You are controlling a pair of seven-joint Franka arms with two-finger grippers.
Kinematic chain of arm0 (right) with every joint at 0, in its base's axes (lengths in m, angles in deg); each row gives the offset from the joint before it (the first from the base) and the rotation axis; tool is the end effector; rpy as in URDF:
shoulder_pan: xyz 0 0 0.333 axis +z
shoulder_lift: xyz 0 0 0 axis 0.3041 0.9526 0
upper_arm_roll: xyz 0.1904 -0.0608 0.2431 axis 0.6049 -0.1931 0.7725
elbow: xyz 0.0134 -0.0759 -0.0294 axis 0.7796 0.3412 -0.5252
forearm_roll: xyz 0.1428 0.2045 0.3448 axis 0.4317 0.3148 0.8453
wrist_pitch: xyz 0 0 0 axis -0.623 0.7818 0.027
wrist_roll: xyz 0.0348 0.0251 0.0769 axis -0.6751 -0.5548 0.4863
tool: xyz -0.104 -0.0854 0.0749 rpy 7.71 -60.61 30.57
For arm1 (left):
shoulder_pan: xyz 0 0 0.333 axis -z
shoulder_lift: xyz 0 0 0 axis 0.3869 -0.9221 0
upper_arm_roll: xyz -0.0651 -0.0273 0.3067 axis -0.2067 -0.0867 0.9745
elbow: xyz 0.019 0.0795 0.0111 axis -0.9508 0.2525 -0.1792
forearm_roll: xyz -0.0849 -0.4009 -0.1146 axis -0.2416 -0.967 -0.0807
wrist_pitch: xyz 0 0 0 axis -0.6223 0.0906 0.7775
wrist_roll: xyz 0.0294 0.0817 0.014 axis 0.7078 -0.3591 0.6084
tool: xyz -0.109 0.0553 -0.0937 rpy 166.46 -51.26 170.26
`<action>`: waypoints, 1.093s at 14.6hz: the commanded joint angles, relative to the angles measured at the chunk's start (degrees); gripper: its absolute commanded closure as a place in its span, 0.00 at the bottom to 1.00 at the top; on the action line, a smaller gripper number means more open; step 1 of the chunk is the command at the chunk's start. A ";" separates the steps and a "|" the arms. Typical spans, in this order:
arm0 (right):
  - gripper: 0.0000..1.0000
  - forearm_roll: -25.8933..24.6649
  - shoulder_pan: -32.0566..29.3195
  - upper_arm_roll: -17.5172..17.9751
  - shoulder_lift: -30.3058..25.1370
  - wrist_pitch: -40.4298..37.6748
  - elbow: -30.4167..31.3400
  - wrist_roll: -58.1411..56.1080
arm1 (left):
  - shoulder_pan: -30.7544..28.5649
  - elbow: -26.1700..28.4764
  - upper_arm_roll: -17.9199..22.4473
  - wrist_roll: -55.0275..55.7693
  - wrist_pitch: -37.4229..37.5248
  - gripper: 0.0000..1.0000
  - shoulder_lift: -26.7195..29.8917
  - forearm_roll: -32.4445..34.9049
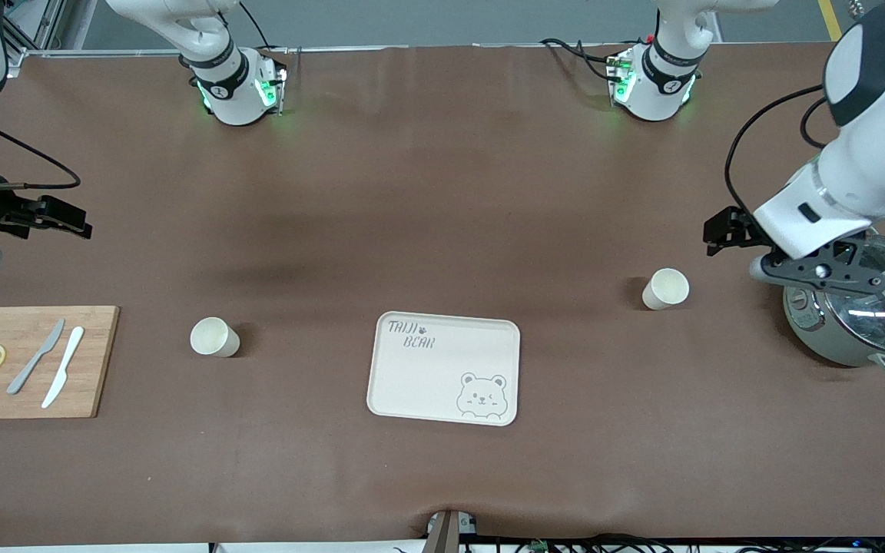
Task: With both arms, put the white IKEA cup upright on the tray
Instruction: 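Reach the left gripper and the right gripper toward the white cups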
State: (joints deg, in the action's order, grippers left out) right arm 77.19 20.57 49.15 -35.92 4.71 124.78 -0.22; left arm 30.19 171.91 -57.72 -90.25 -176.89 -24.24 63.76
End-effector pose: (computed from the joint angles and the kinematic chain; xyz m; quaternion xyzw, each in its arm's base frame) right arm 0.5982 -0.0364 0.5130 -0.9989 0.0093 0.0458 0.0048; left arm 0.6360 -0.1265 0.5045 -0.9930 0.1165 0.0175 0.0123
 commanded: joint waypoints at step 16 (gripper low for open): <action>0.00 -1.20 2.49 0.23 6.68 9.59 5.34 0.49 | -9.09 50.09 -0.19 -12.69 -51.06 0.00 9.80 -0.90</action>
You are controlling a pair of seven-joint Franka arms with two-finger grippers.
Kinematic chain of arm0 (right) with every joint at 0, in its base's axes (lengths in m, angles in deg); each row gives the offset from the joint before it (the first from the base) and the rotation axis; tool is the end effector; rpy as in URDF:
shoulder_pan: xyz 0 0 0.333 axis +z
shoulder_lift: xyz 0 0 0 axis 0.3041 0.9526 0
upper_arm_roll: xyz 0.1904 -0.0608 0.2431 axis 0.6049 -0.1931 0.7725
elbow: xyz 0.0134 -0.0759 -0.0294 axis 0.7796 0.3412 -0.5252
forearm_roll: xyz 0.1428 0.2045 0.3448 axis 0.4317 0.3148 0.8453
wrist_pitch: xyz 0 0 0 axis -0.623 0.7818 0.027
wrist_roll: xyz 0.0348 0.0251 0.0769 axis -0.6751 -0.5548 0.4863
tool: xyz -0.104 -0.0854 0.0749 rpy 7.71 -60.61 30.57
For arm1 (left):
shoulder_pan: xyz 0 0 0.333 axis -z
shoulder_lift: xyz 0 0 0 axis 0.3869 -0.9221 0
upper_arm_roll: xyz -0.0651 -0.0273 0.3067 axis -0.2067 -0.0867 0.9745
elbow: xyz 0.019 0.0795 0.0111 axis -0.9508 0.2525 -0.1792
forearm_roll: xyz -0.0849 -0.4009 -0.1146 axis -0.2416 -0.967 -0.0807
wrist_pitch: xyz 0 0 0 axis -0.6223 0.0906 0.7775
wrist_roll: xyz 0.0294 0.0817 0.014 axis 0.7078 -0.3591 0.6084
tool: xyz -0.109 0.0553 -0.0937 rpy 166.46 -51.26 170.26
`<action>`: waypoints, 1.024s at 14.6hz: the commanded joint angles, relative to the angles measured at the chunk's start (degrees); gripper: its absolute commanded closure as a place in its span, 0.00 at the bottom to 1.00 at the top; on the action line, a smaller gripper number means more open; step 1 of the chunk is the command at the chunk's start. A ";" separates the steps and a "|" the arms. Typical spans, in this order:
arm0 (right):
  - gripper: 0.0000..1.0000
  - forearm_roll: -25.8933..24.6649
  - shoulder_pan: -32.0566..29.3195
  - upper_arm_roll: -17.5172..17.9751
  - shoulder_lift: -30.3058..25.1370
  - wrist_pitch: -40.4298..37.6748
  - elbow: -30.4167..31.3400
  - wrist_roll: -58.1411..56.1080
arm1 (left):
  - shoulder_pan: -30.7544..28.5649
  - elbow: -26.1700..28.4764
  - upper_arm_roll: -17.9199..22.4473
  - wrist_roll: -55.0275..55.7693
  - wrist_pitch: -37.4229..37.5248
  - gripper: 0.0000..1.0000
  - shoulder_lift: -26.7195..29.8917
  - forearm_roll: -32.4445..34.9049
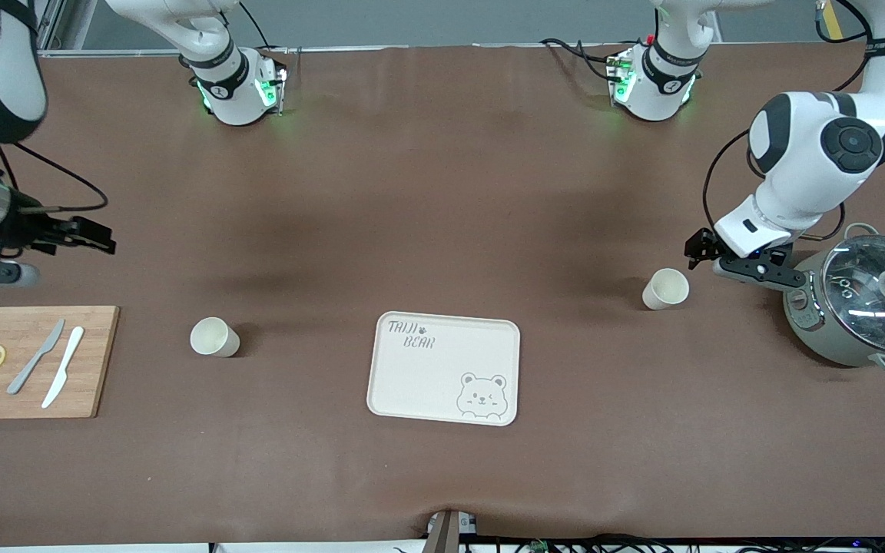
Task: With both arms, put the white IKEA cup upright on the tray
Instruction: 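Reach the left gripper and the right gripper toward the white cups, then close the left gripper and the right gripper around the cup rims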
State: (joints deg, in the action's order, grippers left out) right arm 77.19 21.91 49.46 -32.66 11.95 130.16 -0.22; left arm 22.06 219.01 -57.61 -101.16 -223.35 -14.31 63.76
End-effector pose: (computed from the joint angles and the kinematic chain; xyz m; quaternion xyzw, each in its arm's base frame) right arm 0.6125 -0.0194 0.4410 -0.9983 -0.0044 0.0581 0.0016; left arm 0.5546 -0.0361 0.2762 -0.9864 0.1517 -0.0612 0.0162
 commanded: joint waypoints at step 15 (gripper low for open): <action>0.00 1.17 3.62 0.01 18.72 29.15 4.45 0.84 | -1.58 3.62 -0.56 -2.13 -21.13 0.00 -14.28 -0.82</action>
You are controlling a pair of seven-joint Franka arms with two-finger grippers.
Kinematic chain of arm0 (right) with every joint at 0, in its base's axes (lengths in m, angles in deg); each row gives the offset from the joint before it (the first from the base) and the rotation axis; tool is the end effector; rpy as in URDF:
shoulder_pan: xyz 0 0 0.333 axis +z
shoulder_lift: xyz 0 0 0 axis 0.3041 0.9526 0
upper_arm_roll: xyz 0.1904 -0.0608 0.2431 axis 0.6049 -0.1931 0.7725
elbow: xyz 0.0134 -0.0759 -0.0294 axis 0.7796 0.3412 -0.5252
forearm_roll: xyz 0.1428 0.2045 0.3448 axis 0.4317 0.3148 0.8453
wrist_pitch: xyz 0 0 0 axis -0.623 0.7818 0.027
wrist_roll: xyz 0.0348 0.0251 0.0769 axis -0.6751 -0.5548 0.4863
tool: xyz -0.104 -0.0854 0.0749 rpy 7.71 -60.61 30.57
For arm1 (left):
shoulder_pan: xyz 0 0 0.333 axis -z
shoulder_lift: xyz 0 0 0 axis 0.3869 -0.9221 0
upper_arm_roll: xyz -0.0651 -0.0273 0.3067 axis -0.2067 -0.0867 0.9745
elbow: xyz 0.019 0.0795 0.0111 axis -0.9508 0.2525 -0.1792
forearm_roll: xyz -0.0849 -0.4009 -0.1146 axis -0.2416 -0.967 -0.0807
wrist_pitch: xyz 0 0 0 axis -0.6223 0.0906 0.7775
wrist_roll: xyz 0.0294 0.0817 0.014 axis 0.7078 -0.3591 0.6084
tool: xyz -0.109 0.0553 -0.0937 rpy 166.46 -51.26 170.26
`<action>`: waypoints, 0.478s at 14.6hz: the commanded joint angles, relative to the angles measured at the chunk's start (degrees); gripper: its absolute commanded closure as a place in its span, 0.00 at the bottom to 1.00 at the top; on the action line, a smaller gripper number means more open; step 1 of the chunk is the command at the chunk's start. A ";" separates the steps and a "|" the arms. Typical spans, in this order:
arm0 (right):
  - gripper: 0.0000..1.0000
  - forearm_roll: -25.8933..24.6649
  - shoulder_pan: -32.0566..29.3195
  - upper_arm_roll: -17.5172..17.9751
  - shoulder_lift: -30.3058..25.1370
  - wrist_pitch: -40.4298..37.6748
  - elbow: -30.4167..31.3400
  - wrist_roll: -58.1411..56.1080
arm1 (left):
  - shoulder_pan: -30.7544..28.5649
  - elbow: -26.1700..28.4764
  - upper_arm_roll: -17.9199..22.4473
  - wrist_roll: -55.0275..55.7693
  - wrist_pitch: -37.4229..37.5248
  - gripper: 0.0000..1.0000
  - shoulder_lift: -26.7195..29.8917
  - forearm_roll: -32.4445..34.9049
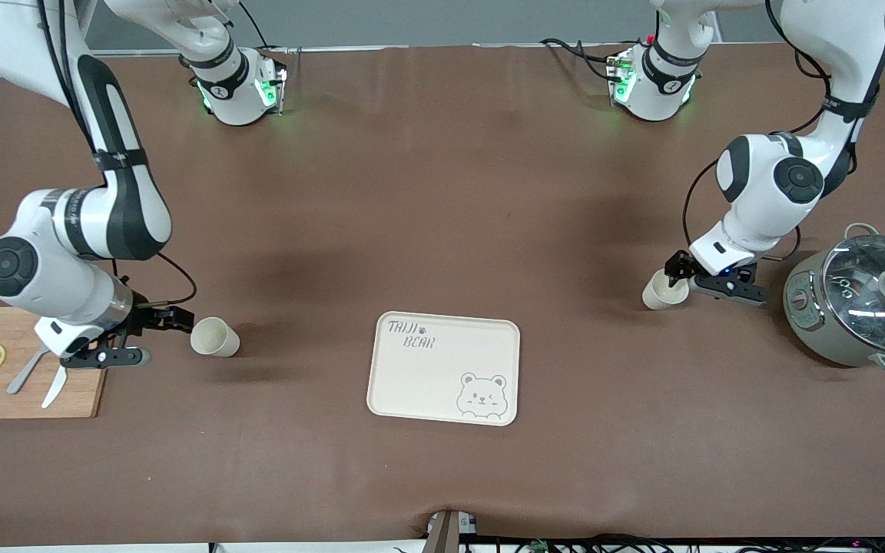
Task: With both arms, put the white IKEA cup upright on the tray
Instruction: 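Close the left gripper and the right gripper around the cup rims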
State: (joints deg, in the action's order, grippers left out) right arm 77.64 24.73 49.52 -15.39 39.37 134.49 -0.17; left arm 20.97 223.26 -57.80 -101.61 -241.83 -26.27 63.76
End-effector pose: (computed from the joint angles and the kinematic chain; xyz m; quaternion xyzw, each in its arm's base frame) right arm 0.6721 0.0126 0.2471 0.9995 0.0290 -0.0066 0.0144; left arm 0.5455 -0.0309 0.1642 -0.9854 0.1490 -0.0823 0.0056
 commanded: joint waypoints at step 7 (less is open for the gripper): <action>0.00 0.72 0.45 -0.05 5.50 5.79 0.63 0.35 | -0.23 -1.42 -0.73 0.24 -3.37 0.52 -4.18 -1.43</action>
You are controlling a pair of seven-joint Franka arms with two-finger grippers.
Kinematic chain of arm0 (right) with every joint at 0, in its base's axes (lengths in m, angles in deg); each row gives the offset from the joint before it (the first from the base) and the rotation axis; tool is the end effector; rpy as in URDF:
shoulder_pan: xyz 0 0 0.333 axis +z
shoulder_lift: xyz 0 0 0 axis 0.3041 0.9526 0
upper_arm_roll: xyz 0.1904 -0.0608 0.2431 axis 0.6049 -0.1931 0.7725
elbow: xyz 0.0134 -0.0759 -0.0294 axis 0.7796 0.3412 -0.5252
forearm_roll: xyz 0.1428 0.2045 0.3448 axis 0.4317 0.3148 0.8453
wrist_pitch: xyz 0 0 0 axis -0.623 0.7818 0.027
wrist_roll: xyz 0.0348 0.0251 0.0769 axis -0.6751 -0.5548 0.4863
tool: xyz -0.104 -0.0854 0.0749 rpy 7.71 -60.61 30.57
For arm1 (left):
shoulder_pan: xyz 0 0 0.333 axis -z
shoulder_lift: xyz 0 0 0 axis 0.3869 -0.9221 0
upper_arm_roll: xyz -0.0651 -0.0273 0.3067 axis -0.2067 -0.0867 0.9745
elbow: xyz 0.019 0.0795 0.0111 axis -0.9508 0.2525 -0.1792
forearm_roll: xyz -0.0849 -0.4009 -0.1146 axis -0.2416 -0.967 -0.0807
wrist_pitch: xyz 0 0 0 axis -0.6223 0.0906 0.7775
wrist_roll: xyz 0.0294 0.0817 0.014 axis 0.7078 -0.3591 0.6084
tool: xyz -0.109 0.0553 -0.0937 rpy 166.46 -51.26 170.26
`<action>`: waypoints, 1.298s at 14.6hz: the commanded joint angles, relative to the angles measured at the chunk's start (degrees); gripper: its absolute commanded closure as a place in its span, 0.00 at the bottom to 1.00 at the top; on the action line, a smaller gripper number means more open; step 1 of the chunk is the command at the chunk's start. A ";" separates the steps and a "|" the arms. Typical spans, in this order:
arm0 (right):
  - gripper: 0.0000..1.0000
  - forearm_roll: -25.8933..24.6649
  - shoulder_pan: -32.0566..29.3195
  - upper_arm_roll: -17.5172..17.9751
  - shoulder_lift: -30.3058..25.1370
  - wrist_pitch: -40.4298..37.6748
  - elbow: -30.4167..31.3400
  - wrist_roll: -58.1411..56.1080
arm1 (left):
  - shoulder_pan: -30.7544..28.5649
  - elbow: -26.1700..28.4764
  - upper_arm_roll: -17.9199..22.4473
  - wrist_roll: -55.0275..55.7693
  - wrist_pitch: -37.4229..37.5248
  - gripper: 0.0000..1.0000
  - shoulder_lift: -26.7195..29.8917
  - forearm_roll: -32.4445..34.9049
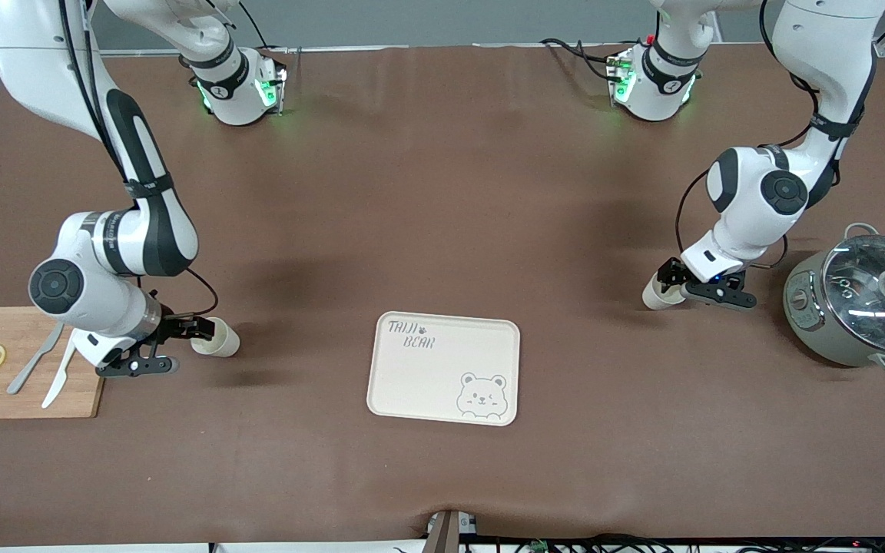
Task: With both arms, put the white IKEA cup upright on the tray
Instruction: 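Close the left gripper and the right gripper around the cup rims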
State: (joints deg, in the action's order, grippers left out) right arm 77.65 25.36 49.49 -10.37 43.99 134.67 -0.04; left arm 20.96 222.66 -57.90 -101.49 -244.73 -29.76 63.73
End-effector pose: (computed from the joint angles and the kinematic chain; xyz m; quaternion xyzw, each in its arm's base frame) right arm 0.6735 0.0188 0.1938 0.9992 0.0344 -0.0114 0.0193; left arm 0.5463 -0.0328 0.1407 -0.9855 0.1480 -0.0828 0.0019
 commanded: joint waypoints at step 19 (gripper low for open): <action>0.33 0.72 0.08 0.33 3.38 8.56 3.53 -3.21 | 7.85 -18.28 -0.89 11.09 14.87 1.00 -3.06 -2.20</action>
State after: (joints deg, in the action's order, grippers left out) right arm 77.64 25.35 49.53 -6.21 52.61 137.66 -2.53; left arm 25.88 210.96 -58.85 -94.22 -236.45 -31.51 62.88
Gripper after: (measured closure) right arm 0.062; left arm 0.965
